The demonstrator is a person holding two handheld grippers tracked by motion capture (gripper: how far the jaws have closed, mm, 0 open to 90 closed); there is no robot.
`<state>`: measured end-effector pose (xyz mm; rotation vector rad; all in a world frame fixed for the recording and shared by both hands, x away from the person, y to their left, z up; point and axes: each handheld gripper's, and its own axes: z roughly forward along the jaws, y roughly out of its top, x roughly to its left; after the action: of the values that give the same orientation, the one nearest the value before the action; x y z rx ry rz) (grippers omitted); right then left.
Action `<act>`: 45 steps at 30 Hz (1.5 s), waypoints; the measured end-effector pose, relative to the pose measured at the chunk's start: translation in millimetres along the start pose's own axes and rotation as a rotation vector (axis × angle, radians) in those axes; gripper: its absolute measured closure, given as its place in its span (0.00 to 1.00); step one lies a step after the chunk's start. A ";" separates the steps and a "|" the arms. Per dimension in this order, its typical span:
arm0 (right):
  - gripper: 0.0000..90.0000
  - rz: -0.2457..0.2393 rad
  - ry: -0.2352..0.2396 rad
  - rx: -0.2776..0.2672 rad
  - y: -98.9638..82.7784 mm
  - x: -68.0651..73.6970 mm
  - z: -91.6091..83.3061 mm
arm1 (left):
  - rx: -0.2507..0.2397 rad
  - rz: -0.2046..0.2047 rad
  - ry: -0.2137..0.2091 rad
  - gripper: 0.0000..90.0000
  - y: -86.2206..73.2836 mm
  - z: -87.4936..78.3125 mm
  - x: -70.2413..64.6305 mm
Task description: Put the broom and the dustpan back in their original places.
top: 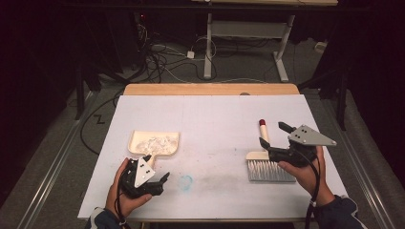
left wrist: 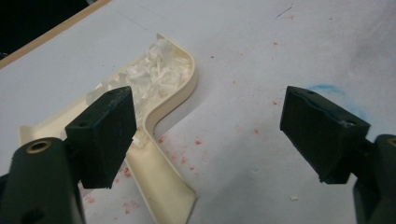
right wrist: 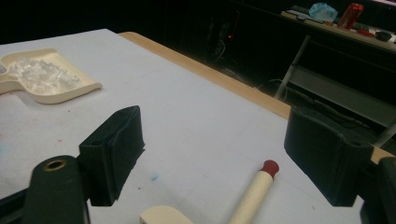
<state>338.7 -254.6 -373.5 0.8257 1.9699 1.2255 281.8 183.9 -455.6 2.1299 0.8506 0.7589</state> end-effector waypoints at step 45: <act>0.24 -0.067 0.003 0.071 -88.8 17.2 -42.6 | 0.023 0.039 0.017 0.19 1.4 2.4 -7.4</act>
<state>280.0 -294.1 -444.3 0.7865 2.0371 1.1245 279.5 176.7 -457.8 2.1687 0.8322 0.7925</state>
